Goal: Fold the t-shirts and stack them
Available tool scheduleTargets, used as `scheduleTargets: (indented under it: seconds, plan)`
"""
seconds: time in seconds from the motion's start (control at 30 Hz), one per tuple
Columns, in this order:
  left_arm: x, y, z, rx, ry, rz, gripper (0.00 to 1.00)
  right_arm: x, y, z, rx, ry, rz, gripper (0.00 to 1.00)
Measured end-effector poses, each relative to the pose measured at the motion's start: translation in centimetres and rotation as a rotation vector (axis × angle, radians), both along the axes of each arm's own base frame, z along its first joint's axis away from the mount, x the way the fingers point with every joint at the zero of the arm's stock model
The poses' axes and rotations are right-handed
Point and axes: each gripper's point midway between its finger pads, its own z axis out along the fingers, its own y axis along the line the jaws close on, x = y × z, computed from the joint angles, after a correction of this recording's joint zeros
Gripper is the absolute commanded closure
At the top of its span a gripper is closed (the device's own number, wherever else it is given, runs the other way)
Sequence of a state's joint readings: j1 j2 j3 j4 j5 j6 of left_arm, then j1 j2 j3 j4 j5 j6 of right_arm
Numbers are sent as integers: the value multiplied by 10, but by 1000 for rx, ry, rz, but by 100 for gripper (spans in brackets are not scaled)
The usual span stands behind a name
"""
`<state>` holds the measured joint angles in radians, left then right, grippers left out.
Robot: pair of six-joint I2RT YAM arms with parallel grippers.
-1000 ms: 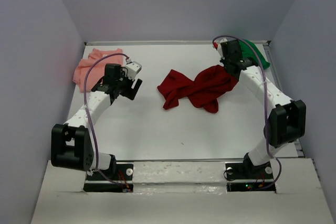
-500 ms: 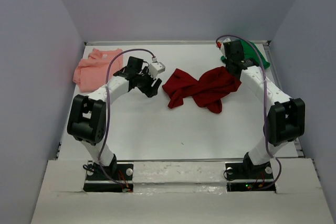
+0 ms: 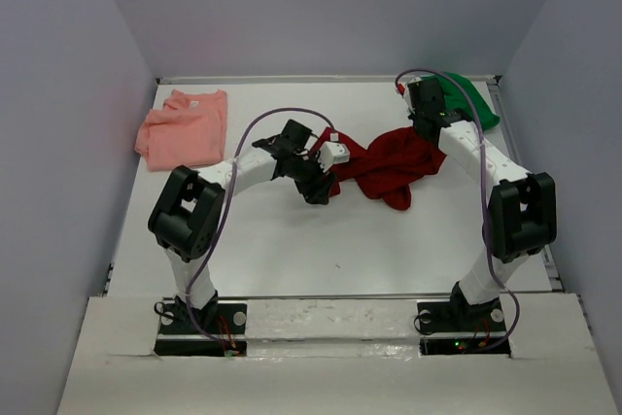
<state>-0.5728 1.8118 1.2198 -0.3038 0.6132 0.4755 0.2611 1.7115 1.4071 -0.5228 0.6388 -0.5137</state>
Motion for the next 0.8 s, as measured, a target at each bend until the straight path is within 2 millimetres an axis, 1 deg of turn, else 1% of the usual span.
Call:
scheduleTargets:
  seconds: [0.1,0.27,0.3,0.33,0.37,0.43,0.47,0.57,0.63,0.8]
  plan:
    - [-2,-5,3,-10,-3,-13,36,0,1,0,6,-2,-1,100]
    - [-2,-8,-8,35,-14,-5,36,0,1,-1,14,-3,-2,100]
    - [0,-8,-12,52,-25,5,45,0,2,-1,15,-3,-1,100]
    - [1,-9,-15,68,-32,12,50,0,2,-1,16,-3,-1,100]
    - [7,-7,-21,109,-50,44,68,0,2,-2,16,-3,-1,100]
    - [13,-5,-28,151,-65,80,95,0,2,-2,17,-2,0,100]
    - [19,-4,-33,180,-81,107,100,0,3,-2,21,-1,3,100]
    - [29,-1,-41,222,-105,155,100,0,4,-3,26,0,5,100]
    - [35,0,-39,233,-128,179,100,1,4,-3,29,0,6,100]
    - [41,5,-39,261,-153,210,100,-1,5,-6,33,8,8,100]
